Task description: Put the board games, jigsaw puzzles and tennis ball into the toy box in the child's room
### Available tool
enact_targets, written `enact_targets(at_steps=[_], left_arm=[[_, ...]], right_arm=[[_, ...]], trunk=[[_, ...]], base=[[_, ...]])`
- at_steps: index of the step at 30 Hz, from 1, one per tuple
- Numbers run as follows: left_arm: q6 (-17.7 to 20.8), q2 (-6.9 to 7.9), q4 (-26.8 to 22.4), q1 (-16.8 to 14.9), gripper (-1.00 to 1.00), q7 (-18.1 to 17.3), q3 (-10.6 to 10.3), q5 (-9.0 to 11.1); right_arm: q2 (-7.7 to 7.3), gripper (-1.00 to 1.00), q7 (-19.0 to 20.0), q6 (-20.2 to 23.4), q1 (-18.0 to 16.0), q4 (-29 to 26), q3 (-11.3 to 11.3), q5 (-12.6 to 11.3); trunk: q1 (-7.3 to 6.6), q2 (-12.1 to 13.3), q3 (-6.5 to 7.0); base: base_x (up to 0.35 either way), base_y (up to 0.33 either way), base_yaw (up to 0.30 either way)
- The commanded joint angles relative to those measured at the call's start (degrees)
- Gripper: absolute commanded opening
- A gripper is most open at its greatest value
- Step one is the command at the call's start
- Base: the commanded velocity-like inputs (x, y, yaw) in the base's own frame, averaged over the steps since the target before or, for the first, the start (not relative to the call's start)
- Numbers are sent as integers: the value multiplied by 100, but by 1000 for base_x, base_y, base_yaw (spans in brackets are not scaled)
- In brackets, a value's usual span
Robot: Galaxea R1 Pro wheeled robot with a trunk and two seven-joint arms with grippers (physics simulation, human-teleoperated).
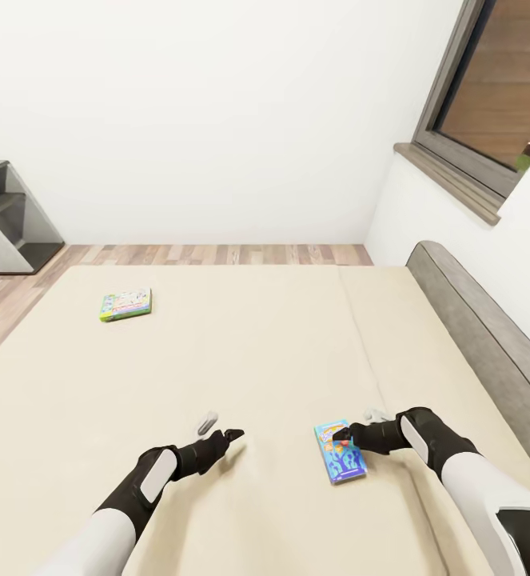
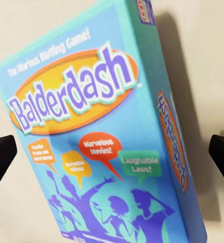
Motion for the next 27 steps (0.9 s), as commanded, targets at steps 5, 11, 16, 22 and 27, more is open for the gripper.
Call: enact_targets(at_steps=[5,11,16,22,27], left_arm=[[30,-7,0,-2,100,-78,45,-21],[30,-7,0,3,100,-203,48,-23],[30,-7,0,5,100,-271,50,-25],[30,-7,0,6,100,-295,50,-25],[30,-7,0,6,100,-311,51,-25]], right_arm=[[-5,100,-17,12,-1,-11,12,-18],[-5,100,-12,13,-1,-14,10,-27],[-6,100,-10,15,-1,-16,9,-32],[-6,100,-9,15,-1,-16,9,-33],[-6,100,-9,20,-1,-16,10,-33]], trunk=[[0,-2,-4],[0,-2,-4],[0,-2,-4],[0,-2,-4],[0,-2,-4]], base=[[0,0,0],[0,0,0],[0,0,0],[0,0,0],[0,0,0]])
